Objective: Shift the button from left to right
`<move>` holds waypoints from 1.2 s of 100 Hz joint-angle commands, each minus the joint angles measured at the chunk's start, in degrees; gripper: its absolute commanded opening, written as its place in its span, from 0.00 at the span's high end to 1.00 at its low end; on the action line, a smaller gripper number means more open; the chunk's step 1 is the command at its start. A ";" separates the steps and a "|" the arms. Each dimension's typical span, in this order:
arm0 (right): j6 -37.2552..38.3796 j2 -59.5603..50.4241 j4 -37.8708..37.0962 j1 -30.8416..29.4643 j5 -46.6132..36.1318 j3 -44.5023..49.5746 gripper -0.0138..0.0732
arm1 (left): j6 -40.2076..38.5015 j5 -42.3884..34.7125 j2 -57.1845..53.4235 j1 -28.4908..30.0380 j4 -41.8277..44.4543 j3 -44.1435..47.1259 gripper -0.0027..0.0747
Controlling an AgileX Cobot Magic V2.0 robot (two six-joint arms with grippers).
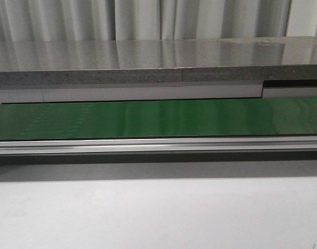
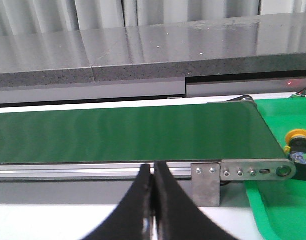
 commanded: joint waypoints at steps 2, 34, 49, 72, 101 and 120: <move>0.09 -1.24 -0.77 0.12 -4.95 -0.84 0.92 | 0.01 -4.91 0.24 -0.38 -0.12 -1.15 0.99; 0.09 -1.24 -0.77 0.12 -4.77 -0.84 0.92 | -0.36 -4.79 -8.53 -0.38 0.81 4.13 0.99; 0.09 -1.24 -0.77 0.12 -4.77 -0.84 0.92 | -0.47 -4.54 -15.67 -0.27 2.08 7.93 0.99; 0.09 -1.24 -0.77 0.12 -4.77 -0.84 0.92 | -3.46 -3.78 -27.29 -0.27 3.97 14.98 0.99; 0.09 -1.19 -0.77 0.12 -4.70 -0.84 0.92 | -8.43 -3.29 -28.67 -0.27 6.44 19.20 0.99; 0.09 -1.19 -0.77 0.12 -4.70 -0.84 0.92 | -8.43 -3.54 -28.67 0.17 7.37 19.20 0.99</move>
